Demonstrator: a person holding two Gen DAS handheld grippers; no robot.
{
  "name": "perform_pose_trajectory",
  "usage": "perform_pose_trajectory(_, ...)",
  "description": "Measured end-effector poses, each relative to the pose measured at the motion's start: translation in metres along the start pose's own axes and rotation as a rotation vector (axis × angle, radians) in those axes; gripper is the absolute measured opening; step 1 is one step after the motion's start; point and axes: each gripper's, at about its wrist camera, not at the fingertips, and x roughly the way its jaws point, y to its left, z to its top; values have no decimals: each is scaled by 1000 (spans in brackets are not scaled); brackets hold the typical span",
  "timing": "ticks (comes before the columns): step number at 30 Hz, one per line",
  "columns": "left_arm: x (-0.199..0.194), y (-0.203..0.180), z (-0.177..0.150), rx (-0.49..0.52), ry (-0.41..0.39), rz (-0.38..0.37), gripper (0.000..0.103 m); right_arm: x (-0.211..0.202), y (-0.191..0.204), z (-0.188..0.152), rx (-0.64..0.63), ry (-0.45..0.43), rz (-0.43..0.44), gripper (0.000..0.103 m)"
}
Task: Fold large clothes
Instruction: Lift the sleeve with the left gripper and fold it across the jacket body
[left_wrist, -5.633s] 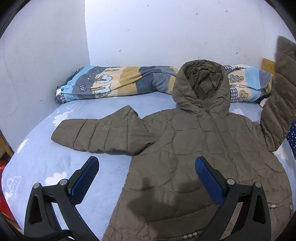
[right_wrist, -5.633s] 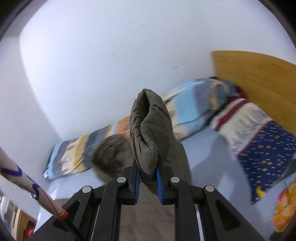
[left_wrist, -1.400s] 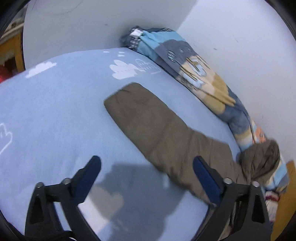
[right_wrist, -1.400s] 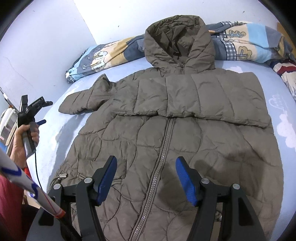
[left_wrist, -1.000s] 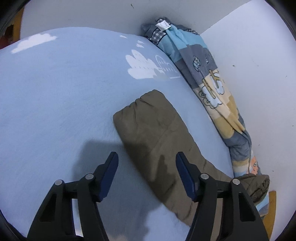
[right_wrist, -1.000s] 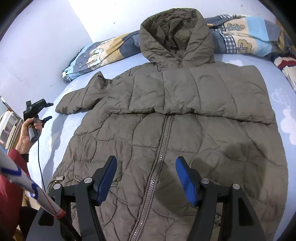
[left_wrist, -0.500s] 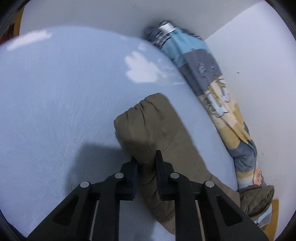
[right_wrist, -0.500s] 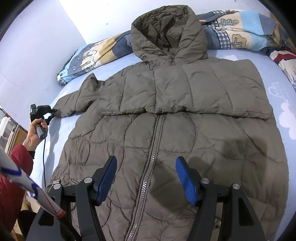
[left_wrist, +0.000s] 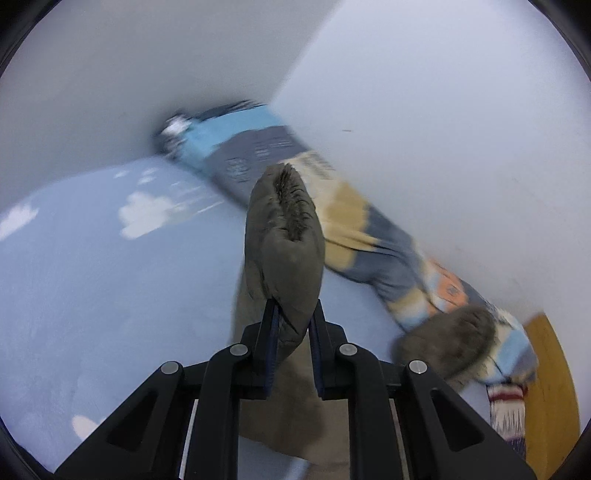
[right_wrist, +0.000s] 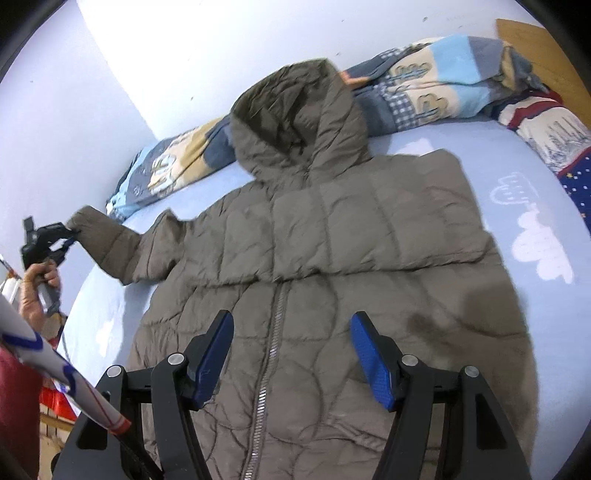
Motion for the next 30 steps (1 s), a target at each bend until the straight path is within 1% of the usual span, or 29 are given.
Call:
perform_pose_trajectory(2, -10, -32, -6, 39, 4, -32, 15, -6, -9, 3, 19, -13, -4, 70)
perform_pose_trajectory(7, -28, -125, -30, 161, 19, -135, 15, -25, -33, 10, 69, -59, -23, 70)
perform_pose_trajectory(9, -36, -165, -45, 215, 30, -182, 15, -32, -41, 12, 86, -78, -27, 71)
perform_pose_trajectory(12, -42, -210, -69, 272, 53, -245, 15, -42, -51, 14, 110, -99, -30, 71)
perform_pose_trajectory(13, -40, -223, -77, 291, 63, -256, 15, -45, -54, 14, 116, -104, -30, 71)
perform_pose_trajectory(14, -39, -233, -87, 307, 71, -264, 15, -48, -57, 16, 124, -112, -30, 71)
perform_pose_trajectory(15, -37, -243, -98, 317, 62, -273, 15, -51, -60, 17, 131, -120, -31, 71)
perform_pose_trajectory(19, -19, -282, -151, 356, 147, -328, 15, -60, -71, 19, 163, -143, -37, 71)
perform_pose_trajectory(23, 5, -309, -206, 396, 234, -352, 15, -65, -78, 21, 186, -157, -59, 71)
perform_pose_trajectory(27, 36, -321, -264, 436, 317, -337, 15, -64, -83, 22, 207, -152, -74, 71)
perform_pose_trajectory(30, 60, -322, -302, 480, 359, -314, 15, -64, -84, 23, 204, -154, -86, 71)
